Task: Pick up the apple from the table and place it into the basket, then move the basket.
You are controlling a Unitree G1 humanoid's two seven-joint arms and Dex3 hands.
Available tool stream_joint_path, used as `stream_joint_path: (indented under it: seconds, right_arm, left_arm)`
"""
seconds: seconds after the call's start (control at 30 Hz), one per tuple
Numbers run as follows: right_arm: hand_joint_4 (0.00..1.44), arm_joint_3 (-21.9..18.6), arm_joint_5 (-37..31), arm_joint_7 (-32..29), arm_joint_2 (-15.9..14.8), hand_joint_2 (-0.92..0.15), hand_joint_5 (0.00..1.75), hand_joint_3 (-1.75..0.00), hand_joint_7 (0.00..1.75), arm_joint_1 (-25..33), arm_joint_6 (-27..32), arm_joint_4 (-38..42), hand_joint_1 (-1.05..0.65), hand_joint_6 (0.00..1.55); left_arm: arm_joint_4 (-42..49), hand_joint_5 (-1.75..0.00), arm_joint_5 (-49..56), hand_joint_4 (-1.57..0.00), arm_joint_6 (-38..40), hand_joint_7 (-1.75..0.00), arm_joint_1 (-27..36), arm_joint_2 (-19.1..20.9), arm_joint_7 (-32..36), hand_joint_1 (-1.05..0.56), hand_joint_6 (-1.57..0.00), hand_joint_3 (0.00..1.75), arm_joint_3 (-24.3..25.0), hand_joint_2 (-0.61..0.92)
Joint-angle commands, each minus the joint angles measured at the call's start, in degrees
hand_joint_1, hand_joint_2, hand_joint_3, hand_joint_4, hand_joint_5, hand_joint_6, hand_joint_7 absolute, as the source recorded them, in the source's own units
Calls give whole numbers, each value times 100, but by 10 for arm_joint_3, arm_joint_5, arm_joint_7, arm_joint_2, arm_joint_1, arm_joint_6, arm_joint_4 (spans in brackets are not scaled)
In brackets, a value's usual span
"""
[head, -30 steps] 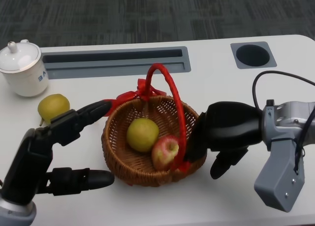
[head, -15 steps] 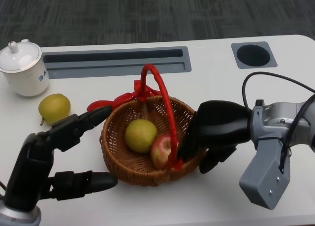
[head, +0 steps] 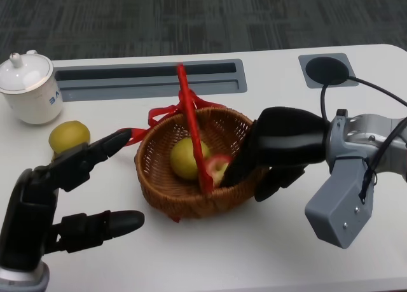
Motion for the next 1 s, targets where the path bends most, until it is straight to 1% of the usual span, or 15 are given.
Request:
stream_joint_path:
  seconds: [0.03,0.1,0.3,0.33,0.37,0.43,0.47,0.5,0.67,0.7,0.77,0.87,0.9,0.93,1.0]
  right_arm:
    - [114,-16,20,-5,-13,-85,24,0,1,-9,-2,0,-24,94]
    - [118,-21,24,-10,-13,-84,24,-1,1,-7,8,10,-23,95]
    - [120,-25,20,-39,-12,-92,23,-5,1,-12,65,43,-30,96]
    - [119,-24,18,-48,-11,-92,30,-5,1,-14,76,49,-30,97]
    - [116,-22,16,-54,-9,-92,44,-5,1,-16,87,55,-30,97]
    - [105,-21,15,-59,-5,-92,81,-5,1,-19,114,69,-28,98]
    - [99,-21,16,-59,-3,-92,94,-5,0,-20,127,76,-28,98]
    - [96,-22,17,-58,-1,-92,101,-6,0,-20,143,83,-28,98]
    - [90,-20,17,-61,10,-92,119,-9,0,-16,218,108,-32,98]
    - [88,-20,17,-58,11,-92,120,-10,0,-16,231,112,-33,97]
    - [87,-18,17,-53,14,-92,112,-12,0,-17,250,117,-33,96]
    - [96,-20,18,-53,16,-92,78,-11,0,-16,283,125,-31,95]
    - [100,-21,20,-52,17,-92,71,-9,0,-15,295,128,-30,96]
    - [101,-24,22,-51,18,-92,74,-8,0,-14,309,130,-30,96]
    - [96,-27,24,-47,19,-92,103,-7,0,-13,335,135,-29,95]
  left_arm:
    - [6,-4,-1,-77,-9,-1,-3,0,12,-50,-67,0,9,72]
    - [6,-4,-2,-78,-9,-1,-2,0,12,-50,-67,0,10,72]
    - [-1,-3,-6,-78,-5,-1,5,1,11,-48,-68,0,9,72]
    - [-2,-3,-7,-79,-5,-1,6,1,11,-48,-69,0,9,71]
    - [-3,-3,-8,-79,-5,-1,7,1,11,-47,-69,0,9,71]
    - [-5,-3,-9,-79,-7,-1,10,1,11,-47,-69,0,10,71]
    - [-5,-3,-10,-79,-9,-1,11,1,11,-47,-69,0,10,71]
    - [-5,-3,-10,-80,-11,-1,12,1,11,-47,-69,0,10,71]
    - [-5,-3,-9,-80,-19,-1,18,3,11,-47,-70,0,14,71]
    - [-4,-3,-10,-80,-21,-1,20,3,10,-47,-70,0,14,71]
    - [-3,-3,-10,-81,-25,-1,21,4,10,-47,-71,0,14,72]
    - [-3,-3,-10,-81,-33,-1,26,4,10,-46,-71,0,16,72]
    - [-3,-3,-9,-81,-35,-1,28,5,10,-46,-71,0,18,72]
    - [-5,-2,-7,-81,-38,-1,32,5,11,-46,-71,0,21,72]
    - [-10,-2,-4,-81,-40,-1,40,6,12,-46,-72,0,26,72]
